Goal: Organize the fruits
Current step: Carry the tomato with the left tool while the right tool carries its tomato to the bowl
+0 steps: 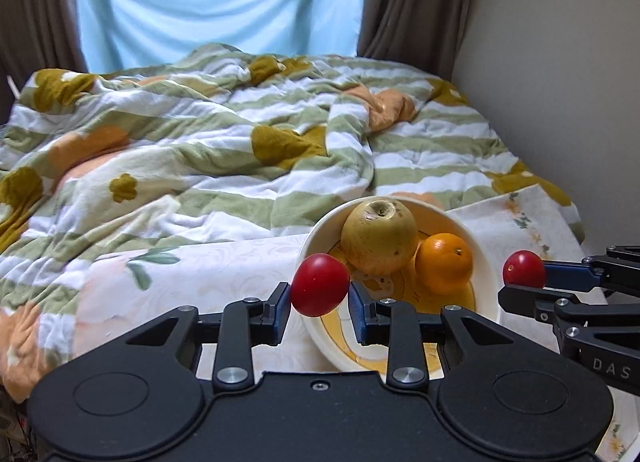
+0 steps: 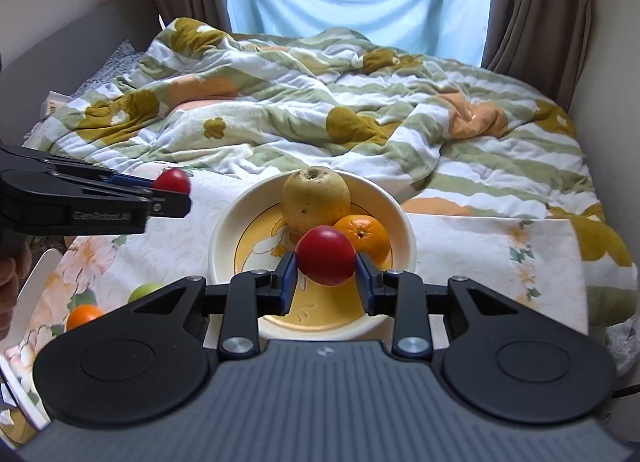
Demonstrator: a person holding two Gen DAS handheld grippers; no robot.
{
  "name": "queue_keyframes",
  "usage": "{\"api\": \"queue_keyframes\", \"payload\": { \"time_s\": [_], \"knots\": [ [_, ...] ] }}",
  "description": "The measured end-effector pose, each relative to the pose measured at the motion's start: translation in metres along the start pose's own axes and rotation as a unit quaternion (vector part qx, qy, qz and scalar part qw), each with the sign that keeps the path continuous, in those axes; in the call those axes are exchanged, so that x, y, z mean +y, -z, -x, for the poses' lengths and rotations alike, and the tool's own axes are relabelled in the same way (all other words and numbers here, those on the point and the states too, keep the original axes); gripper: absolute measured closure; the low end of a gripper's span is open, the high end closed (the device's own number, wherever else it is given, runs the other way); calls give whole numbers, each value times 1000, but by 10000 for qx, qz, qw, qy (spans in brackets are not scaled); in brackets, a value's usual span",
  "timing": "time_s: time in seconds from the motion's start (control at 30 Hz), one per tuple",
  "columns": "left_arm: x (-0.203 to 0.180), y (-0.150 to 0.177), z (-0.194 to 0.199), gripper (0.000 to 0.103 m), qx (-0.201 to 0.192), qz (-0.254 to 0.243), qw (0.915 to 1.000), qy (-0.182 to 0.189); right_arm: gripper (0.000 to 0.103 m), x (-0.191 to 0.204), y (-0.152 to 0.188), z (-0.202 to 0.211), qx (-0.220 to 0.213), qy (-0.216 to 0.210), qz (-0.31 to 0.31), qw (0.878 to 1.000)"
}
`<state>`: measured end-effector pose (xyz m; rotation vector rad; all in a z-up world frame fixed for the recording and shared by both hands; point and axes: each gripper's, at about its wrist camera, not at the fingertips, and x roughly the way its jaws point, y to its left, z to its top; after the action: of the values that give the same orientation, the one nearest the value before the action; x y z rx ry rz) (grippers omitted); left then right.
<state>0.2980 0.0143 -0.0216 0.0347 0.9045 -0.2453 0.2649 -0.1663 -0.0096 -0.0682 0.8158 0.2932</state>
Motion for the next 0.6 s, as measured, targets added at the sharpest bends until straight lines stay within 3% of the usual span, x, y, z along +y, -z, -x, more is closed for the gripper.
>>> {"api": "queue_keyframes", "payload": {
  "time_s": [0.27, 0.5, 0.53, 0.6],
  "knots": [
    [2, -13, -48, 69, 287, -156, 9993, 159, 56, -6, -6, -39, 316, 25, -223, 9992],
    [-5, -14, -70, 68, 464, -388, 9980, 157, 56, -12, -9, -45, 388, 102, -237, 9989],
    [-5, -14, -71, 63, 455, -398, 9980, 171, 56, -14, -10, -46, 388, 104, -260, 9989],
    [-7, -14, -68, 33, 404, -426, 9981, 206, 56, -15, -10, -45, 389, 99, -294, 9988]
  ]
}}
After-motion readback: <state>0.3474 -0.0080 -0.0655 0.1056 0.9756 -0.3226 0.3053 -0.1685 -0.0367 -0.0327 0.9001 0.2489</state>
